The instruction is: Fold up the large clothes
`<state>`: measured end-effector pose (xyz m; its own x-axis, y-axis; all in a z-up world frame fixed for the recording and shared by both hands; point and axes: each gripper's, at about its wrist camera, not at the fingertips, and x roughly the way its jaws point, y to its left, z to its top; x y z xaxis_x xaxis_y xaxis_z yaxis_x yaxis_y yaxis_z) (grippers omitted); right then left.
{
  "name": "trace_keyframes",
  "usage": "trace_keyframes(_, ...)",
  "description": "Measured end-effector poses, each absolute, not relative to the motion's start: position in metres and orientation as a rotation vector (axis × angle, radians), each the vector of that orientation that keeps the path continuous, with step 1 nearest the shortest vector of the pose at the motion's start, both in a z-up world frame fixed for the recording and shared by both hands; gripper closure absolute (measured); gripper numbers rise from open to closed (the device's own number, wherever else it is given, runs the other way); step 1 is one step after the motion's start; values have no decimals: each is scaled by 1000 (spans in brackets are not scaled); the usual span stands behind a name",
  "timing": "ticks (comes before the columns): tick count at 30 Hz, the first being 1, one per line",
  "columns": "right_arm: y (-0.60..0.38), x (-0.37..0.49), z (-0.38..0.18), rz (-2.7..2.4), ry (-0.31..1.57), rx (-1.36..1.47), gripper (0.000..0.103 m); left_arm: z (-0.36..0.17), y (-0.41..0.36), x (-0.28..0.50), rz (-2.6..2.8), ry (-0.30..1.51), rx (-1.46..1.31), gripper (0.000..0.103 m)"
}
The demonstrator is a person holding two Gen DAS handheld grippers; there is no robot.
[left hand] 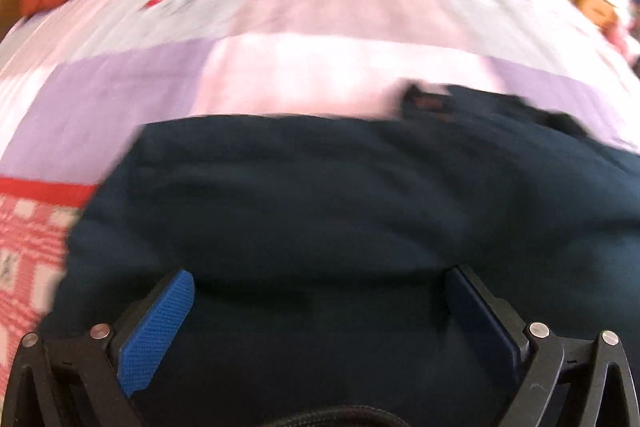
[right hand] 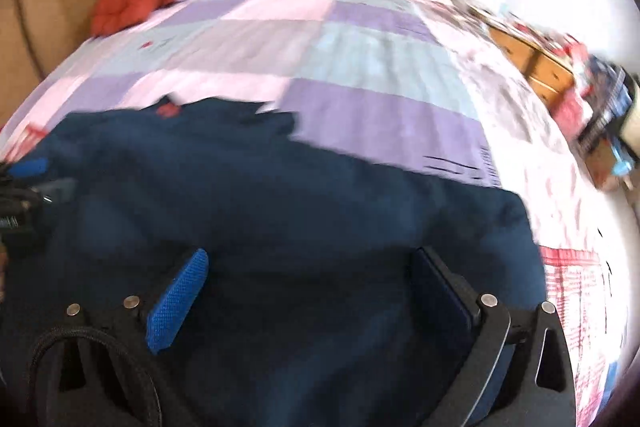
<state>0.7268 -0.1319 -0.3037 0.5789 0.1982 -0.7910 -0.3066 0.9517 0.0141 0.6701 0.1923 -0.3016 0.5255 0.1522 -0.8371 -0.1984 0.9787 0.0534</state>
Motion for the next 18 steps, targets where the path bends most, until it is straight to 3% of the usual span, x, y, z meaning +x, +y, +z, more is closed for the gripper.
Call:
trace_keyframes(4, -183, 744, -311, 182, 954, -50, 0, -310, 252, 670, 283, 1030, -117, 0)
trace_keyframes(8, -231, 738, -314, 84, 986, 6, 1, -315, 240, 666, 260, 1023, 17, 1)
trace_keyframes(18, -296, 698, -311, -11, 996, 43, 1, -299, 252, 635, 317, 1023, -23, 2)
